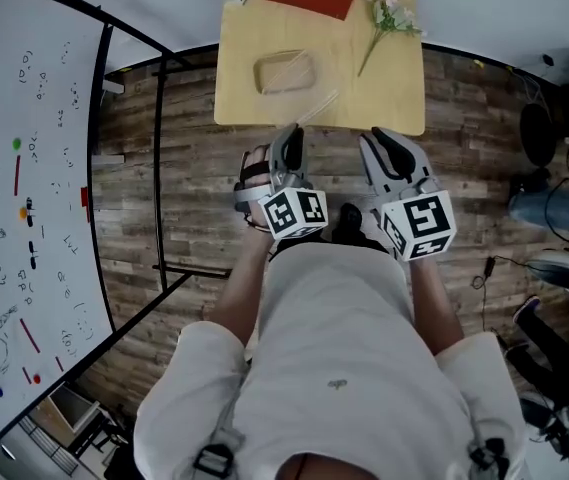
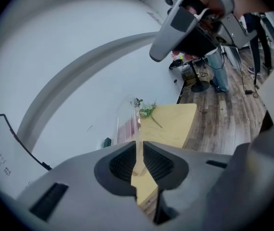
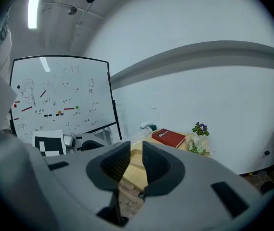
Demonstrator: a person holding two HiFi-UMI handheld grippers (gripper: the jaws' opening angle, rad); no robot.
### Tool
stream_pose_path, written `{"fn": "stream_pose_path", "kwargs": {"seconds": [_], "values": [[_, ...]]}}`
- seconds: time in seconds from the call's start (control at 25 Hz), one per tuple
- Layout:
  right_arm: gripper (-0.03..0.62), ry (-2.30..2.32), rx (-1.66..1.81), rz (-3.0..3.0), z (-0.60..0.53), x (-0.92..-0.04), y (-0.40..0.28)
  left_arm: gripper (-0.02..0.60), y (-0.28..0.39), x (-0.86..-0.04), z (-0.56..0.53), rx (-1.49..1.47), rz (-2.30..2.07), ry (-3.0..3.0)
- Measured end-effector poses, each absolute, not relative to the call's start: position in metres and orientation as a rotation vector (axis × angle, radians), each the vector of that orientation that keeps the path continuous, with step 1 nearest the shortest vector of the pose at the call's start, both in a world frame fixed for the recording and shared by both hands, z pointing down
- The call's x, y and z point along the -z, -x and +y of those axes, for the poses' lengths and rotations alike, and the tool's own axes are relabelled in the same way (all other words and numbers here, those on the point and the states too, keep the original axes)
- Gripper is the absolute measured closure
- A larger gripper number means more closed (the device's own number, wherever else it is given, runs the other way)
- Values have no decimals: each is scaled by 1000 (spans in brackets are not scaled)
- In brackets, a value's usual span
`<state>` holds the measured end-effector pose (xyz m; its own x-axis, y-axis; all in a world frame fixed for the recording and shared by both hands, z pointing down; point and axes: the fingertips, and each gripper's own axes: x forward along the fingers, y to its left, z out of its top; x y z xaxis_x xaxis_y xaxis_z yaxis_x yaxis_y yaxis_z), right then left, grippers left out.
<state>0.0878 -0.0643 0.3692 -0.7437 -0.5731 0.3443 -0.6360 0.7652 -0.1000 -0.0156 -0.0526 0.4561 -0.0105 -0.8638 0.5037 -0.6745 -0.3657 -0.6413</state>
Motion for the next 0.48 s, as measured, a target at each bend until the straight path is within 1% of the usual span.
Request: {"fn": "stream_pose_path", "kwargs": {"seconds": [0.48], "values": [[542,-847,-286,-2732,-42,-369,-120,534,-26,-401,-17,1089,1865,2113]]}}
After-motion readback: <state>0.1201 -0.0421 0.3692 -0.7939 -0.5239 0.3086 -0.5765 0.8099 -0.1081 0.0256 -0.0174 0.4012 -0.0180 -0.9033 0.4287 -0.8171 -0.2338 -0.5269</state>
